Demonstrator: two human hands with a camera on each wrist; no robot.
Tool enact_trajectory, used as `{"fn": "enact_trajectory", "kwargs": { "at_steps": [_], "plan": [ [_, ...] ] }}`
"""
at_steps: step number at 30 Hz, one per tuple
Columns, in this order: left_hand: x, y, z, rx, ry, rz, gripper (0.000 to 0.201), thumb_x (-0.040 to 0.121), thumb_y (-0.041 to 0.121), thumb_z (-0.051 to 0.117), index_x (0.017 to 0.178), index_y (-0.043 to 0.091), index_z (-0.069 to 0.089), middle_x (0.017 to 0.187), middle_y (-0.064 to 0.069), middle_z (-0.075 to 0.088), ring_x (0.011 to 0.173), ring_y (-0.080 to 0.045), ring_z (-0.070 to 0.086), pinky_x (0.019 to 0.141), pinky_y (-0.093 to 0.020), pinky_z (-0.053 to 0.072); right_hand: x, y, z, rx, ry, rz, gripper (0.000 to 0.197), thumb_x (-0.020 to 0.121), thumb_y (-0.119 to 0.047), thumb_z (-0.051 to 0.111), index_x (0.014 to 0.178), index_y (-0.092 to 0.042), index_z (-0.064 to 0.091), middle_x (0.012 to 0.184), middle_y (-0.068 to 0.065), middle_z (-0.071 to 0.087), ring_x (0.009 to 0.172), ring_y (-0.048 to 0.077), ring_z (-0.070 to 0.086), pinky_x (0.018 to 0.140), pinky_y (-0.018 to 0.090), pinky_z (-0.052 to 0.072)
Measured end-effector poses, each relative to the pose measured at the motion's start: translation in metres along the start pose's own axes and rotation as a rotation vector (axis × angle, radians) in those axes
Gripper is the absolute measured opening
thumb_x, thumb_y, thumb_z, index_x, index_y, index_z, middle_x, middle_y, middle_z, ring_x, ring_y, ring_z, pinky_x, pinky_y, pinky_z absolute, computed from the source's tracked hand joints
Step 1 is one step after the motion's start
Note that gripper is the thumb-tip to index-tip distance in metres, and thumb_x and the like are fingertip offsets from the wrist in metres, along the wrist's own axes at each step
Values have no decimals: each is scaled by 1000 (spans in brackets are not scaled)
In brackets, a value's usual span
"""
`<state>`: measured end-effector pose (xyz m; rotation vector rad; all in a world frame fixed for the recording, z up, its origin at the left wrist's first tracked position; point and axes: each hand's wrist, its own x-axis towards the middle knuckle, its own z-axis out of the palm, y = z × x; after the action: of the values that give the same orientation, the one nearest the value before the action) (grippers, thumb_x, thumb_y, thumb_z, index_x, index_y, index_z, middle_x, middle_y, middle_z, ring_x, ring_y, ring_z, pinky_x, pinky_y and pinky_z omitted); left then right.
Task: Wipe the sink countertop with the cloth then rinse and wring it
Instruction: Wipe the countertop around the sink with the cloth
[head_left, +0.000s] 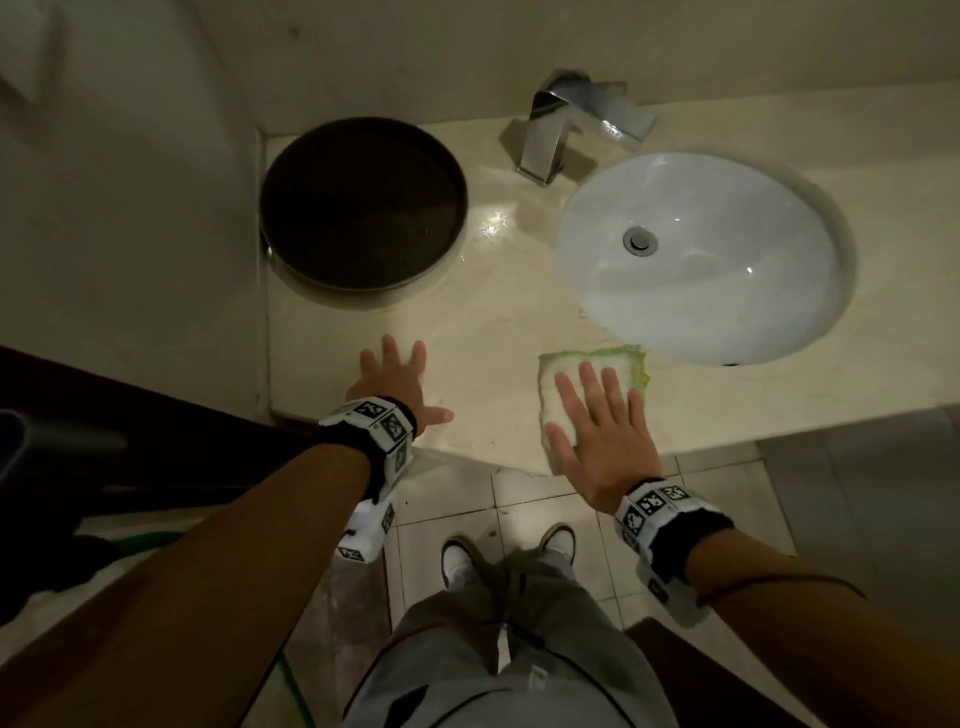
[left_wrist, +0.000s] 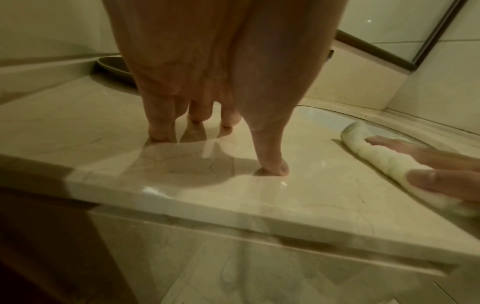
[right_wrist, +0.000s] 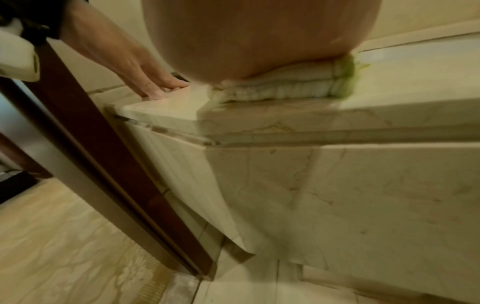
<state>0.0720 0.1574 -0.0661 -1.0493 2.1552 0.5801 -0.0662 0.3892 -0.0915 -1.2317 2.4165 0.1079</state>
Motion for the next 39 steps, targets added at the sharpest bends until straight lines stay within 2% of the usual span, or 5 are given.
{"fn": "enact_trajectory", "kwargs": {
  "at_steps": [11, 19, 26, 34, 39],
  "plan": [
    [4, 0, 2, 0, 5, -14, 108, 81, 60, 64, 153, 30, -10, 159, -11, -22, 145, -42, -11, 117, -56, 16, -8, -96, 17, 16, -6, -1, 64, 95, -53, -1, 148, -26, -26, 155, 8, -33, 142, 34, -30, 117, 56, -12],
    [0, 0, 1, 22, 0, -2, 108, 82, 61, 62, 153, 29, -12, 159, -10, -23, 145, -41, -11, 116, -57, 17, -14, -45, 10, 5, -44, -87, 63, 98, -56, 7, 151, -33, -17, 158, -3, -28, 145, 23, -26, 119, 49, -9],
    [-2, 1, 0, 56, 16, 16, 106, 83, 63, 59, 153, 25, -12, 159, -14, -19, 145, -45, -7, 116, -57, 15, -21, 28, 4, 63, -3, 110, 63, 97, -57, 6, 151, -35, -18, 158, -3, -27, 146, 23, -24, 120, 50, -7],
    [2, 3, 2, 41, 19, 5, 107, 82, 61, 61, 153, 26, -9, 159, -14, -18, 144, -46, -7, 114, -57, 20, -7, -22, 10, 117, 50, 268, 65, 99, -51, 9, 151, -26, -22, 159, 9, -26, 146, 33, -22, 118, 55, -8],
    [1, 3, 3, 42, 18, 3, 106, 82, 61, 62, 153, 26, -9, 159, -13, -18, 144, -46, -7, 114, -57, 19, -1, -70, 8, 100, -15, 104, 64, 99, -51, 8, 149, -27, -23, 157, 8, -28, 144, 35, -25, 117, 57, -7]
  ]
}}
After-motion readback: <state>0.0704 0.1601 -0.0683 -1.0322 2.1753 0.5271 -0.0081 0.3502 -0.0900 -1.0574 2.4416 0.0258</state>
